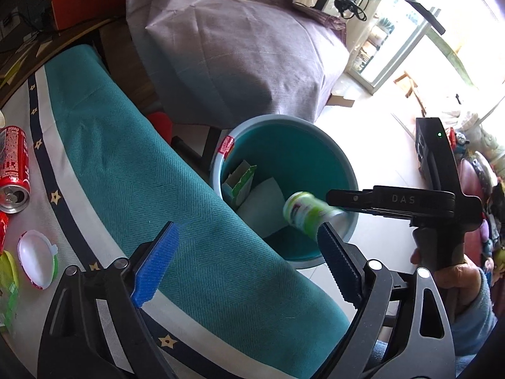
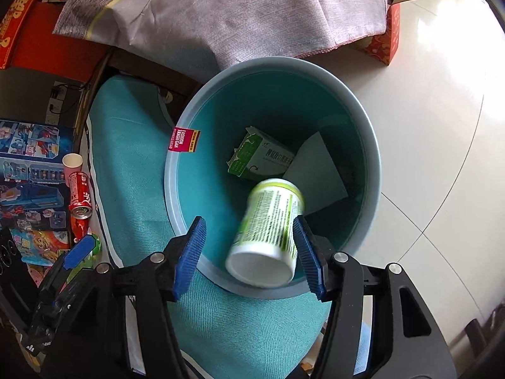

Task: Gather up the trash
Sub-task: 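Open the left tool over the bin while the right tool drops the Swisse tub in, then move both tools back over the table toward the remaining trash, then grip the green box with the left tool while the right tool grips the snack bag, then carry the green box and snack bag with both tools over the teal bin, then open the left tool to drop the green box while the right tool drops the snack bag, then move both tools back over the table toward the plastic bag and cola can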

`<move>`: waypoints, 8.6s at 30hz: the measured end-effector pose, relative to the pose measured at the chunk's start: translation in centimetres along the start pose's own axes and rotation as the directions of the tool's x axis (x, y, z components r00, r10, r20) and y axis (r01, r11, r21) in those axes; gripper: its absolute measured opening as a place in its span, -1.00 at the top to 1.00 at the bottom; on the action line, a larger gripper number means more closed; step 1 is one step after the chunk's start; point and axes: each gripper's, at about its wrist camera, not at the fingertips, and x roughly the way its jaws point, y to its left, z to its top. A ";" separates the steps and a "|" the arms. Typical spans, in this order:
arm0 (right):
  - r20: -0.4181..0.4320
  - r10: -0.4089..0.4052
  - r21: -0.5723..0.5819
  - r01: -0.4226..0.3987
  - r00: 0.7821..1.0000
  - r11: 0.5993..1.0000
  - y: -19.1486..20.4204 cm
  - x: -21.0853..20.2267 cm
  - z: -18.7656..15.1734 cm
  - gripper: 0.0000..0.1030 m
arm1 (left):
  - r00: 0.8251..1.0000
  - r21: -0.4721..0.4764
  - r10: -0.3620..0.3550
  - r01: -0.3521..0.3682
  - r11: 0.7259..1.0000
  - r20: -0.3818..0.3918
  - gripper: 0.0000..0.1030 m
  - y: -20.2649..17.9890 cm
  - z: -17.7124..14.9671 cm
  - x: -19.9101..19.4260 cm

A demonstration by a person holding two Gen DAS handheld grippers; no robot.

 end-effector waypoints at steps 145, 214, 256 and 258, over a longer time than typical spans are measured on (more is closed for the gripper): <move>0.134 0.120 -0.172 -0.096 0.984 0.980 8.0 -5.8 -3.4 -0.22 | 0.989 -0.021 0.018 -0.015 1.000 0.145 -0.24 4.0 -2.8 -10.7; 0.068 -0.102 -0.174 0.112 0.992 0.978 9.8 -3.1 -4.3 -0.67 | 0.996 -0.120 -0.026 0.036 0.992 0.089 -0.86 5.5 -5.3 -6.6; -0.149 -0.246 -0.726 0.063 0.958 0.685 41.6 12.7 -16.8 -0.67 | 0.906 -0.577 0.405 -0.268 0.772 0.121 -0.87 34.8 -22.1 -19.9; -0.152 -0.245 -0.724 0.061 0.958 0.687 42.0 13.0 -16.7 -0.67 | 0.904 -0.574 0.412 -0.279 0.770 0.113 -0.87 35.5 -22.2 -19.7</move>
